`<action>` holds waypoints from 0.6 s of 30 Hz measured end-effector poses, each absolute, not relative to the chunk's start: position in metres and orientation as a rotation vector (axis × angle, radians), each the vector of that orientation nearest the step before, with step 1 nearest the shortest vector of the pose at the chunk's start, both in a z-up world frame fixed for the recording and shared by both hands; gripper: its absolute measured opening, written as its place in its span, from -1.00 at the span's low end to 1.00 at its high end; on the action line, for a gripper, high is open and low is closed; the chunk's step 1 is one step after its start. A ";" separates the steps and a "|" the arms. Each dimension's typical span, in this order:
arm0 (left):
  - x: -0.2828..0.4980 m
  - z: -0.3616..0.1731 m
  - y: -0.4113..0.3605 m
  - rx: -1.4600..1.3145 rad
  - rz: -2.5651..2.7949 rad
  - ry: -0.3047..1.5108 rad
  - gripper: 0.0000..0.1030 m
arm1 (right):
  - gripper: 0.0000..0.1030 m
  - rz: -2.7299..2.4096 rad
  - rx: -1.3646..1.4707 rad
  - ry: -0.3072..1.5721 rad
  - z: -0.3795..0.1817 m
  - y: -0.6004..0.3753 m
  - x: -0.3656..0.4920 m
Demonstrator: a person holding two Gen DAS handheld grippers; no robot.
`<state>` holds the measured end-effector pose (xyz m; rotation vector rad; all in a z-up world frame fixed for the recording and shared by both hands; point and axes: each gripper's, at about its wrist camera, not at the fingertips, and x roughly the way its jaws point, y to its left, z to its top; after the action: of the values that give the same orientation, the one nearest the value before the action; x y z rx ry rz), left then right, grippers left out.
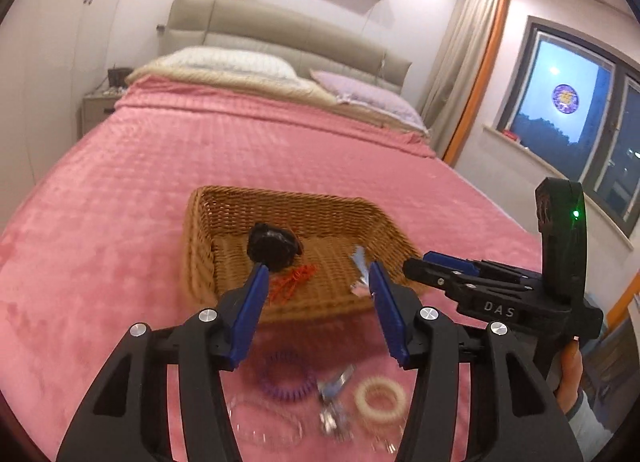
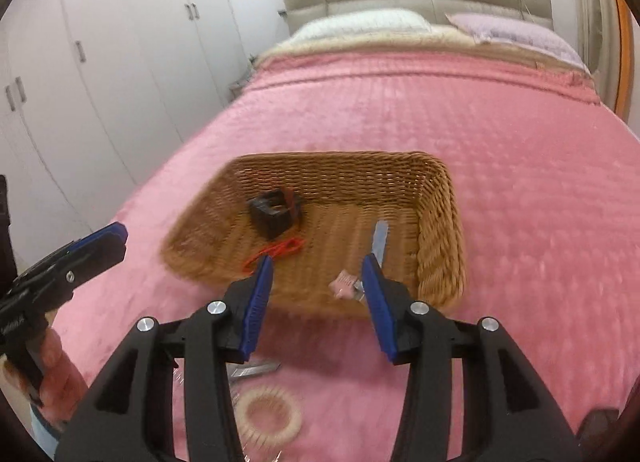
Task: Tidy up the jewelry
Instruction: 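Carry the red cord and pink clip into the basket and release both, then grasp the clear bead bracelet with the left tool while the right tool grasps the cream coil tie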
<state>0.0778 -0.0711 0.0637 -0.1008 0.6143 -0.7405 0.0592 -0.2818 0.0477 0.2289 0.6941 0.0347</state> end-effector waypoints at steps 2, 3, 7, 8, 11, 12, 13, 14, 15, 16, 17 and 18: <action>0.058 0.064 -0.061 -0.097 -0.737 0.599 -0.02 | -0.16 0.039 0.219 0.682 0.046 -0.272 0.035; 0.052 0.063 -0.057 -0.098 -0.734 0.596 -0.02 | -0.16 0.040 0.217 0.681 0.043 -0.267 0.026; 0.027 0.049 -0.043 -0.105 -0.717 0.607 -0.02 | -0.16 0.030 0.207 0.697 0.024 -0.256 0.009; 0.022 0.042 -0.040 -0.104 -0.705 0.619 -0.02 | -0.17 0.033 0.207 0.705 0.019 -0.254 0.006; 0.019 0.020 -0.034 -0.115 -0.679 0.673 -0.02 | -0.19 0.035 0.218 0.742 0.000 -0.249 0.000; 0.021 0.013 -0.033 -0.121 -0.666 0.691 -0.02 | -0.27 0.033 0.227 0.753 -0.006 -0.248 0.000; 0.023 0.006 -0.032 -0.124 -0.650 0.708 -0.02 | -0.28 0.041 0.243 0.769 -0.012 -0.247 0.000; 0.026 -0.002 -0.030 -0.122 -0.620 0.726 -0.02 | -0.28 0.047 0.261 0.784 -0.018 -0.248 -0.001; 0.030 -0.008 -0.029 -0.118 -0.594 0.739 -0.02 | -0.28 0.048 0.278 0.800 -0.024 -0.249 0.001; 0.034 -0.014 -0.029 -0.112 -0.570 0.754 -0.02 | -0.29 0.046 0.285 0.811 -0.027 -0.250 0.002; 0.040 -0.021 -0.029 -0.104 -0.543 0.778 -0.06 | -0.31 0.043 0.294 0.824 -0.031 -0.250 0.004; 0.046 -0.028 -0.030 -0.100 -0.517 0.806 -0.06 | -0.35 0.042 0.298 0.832 -0.034 -0.251 0.005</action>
<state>0.0457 -0.0298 -0.0275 -0.0998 0.8058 -0.5172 0.0052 -0.2510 -0.0343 0.2979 0.8323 0.0421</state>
